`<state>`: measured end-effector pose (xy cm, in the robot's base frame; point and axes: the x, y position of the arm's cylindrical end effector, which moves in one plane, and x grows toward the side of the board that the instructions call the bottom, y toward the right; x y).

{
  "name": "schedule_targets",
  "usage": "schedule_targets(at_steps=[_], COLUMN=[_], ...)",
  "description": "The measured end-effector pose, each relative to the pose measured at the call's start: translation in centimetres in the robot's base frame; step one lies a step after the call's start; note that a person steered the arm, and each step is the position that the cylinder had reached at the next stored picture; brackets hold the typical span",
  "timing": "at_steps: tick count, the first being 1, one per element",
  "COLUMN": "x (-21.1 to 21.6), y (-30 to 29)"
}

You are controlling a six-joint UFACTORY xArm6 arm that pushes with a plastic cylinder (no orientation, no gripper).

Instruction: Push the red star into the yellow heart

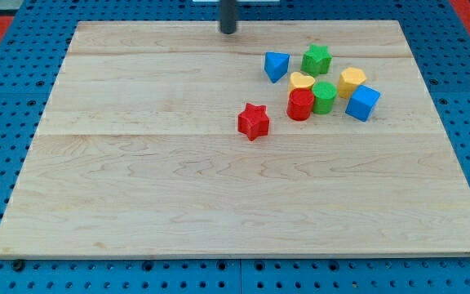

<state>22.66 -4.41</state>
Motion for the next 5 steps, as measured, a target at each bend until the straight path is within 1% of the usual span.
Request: schedule_targets(at_steps=[1, 2, 3, 4, 5], x=[15.1, 23.7, 23.7, 18.1, 15.8], y=[-2.2, 2.4, 7.7, 8.9, 8.1])
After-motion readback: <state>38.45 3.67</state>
